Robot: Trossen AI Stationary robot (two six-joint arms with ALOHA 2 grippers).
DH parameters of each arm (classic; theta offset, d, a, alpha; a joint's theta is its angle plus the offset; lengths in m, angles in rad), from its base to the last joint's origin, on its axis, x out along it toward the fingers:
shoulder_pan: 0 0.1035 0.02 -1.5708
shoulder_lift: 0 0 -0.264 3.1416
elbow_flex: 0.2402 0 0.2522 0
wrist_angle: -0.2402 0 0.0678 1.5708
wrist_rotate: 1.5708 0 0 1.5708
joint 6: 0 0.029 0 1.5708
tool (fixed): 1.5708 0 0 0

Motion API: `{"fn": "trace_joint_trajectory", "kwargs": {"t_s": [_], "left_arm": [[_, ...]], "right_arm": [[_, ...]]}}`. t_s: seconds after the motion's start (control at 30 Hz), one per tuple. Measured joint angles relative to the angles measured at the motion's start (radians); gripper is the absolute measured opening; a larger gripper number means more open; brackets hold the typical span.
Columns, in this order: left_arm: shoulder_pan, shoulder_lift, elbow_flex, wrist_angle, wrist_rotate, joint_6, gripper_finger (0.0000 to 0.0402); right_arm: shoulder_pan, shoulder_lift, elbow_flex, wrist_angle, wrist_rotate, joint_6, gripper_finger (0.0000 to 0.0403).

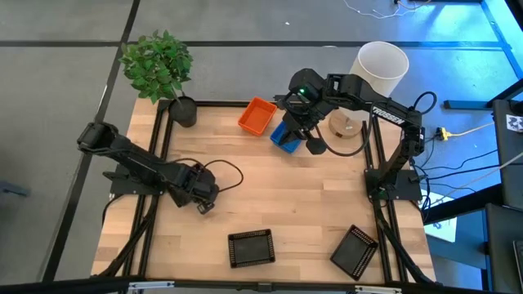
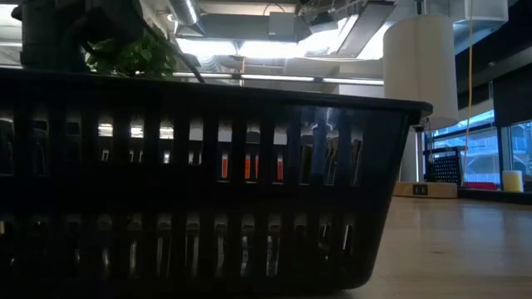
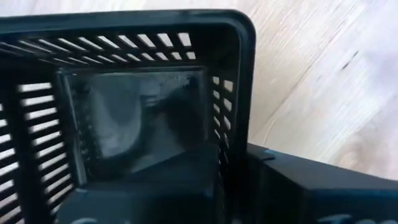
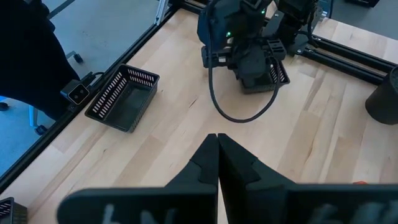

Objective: Stack baskets by color
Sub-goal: Adjust the black bin

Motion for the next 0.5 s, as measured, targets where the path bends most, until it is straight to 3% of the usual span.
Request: {"fn": "trace_joint_trajectory", "kwargs": {"t_s": [0.23, 0.5], "left_arm": [[0.029, -0.003, 0.092, 0.010, -0.023, 0.046, 0.0001], [0.136, -0.003, 0.210, 0.011, -0.067, 0.136, 0.0000]], "right_arm": [[0.000, 0.000, 0.000, 0.000, 0.000, 0.000, 0.0000], [0.000, 0.000, 0.000, 0.000, 0.000, -0.001, 0.0000]]}}
